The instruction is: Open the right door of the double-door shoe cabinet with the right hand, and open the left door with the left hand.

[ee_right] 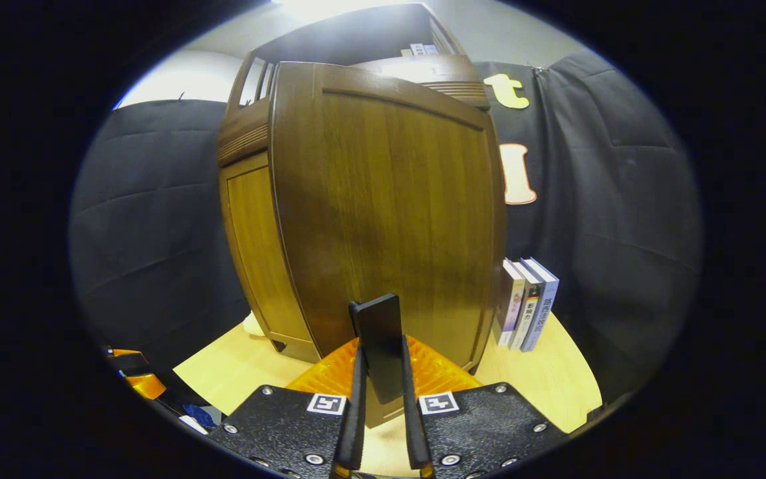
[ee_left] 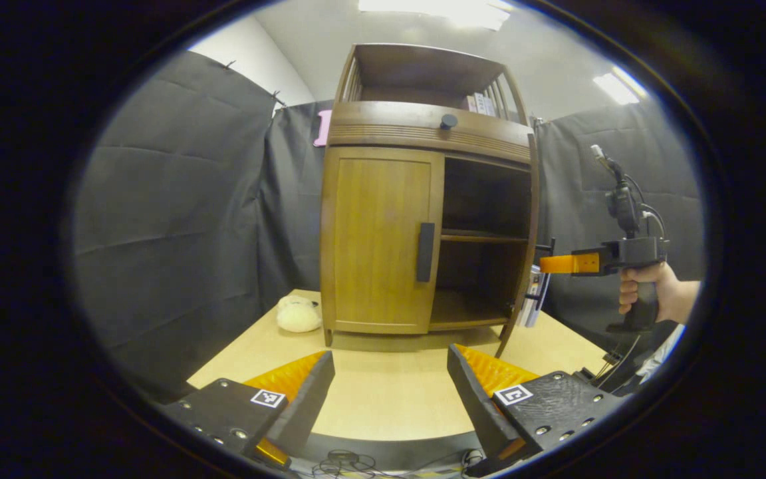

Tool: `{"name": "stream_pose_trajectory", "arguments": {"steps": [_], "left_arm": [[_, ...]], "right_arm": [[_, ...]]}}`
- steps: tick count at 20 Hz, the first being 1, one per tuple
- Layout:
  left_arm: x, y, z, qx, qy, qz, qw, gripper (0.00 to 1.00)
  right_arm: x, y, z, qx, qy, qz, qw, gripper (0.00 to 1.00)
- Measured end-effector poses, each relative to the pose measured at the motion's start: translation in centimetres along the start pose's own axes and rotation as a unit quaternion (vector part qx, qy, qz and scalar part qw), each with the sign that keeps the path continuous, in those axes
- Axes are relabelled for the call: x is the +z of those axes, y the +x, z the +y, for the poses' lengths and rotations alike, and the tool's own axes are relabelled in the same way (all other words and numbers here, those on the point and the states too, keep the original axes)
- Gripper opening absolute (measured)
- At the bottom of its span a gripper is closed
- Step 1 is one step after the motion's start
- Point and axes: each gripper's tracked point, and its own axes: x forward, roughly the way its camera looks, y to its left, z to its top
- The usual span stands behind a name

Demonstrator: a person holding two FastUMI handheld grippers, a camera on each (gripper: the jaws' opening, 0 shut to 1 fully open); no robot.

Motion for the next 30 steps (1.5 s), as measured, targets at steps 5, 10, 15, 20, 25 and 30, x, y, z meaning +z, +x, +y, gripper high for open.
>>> {"name": "stream_pose_trajectory", "arguments": {"steps": [5, 10, 15, 20, 25, 30], "left_arm": [[-0.8, 0.6, -1.4, -0.020, -0.007, 0.010, 1.000, 1.00], [-0.9, 1.7, -3.2, -0.048, -0.008, 0.010, 0.999, 1.00], [-2.3, 3.0, -5.5, -0.079, -0.001, 0.026, 0.997, 1.00], [-1.9, 5.0, -7.6, -0.075, -0.001, 0.031, 0.997, 0.98], [1.5, 7.1, -10.6, -0.050, -0.015, 0.016, 0.999, 1.00], [3.9, 7.5, -12.9, -0.015, -0.043, 0.004, 0.999, 1.00]], "right_arm": [[-0.6, -2.5, -2.6, -0.014, 0.035, 0.000, 0.999, 0.18], [-0.8, -4.5, -5.6, -0.034, 0.047, 0.014, 0.998, 0.10], [-0.8, -5.9, -9.1, -0.059, 0.045, 0.017, 0.997, 0.07], [-0.6, -6.8, -12.4, -0.050, 0.046, 0.021, 0.997, 0.07], [-0.3, -7.8, -15.7, -0.043, 0.054, 0.020, 0.997, 0.07], [-0.4, -8.3, -16.8, 0.010, 0.100, 0.023, 0.995, 0.05]]}}
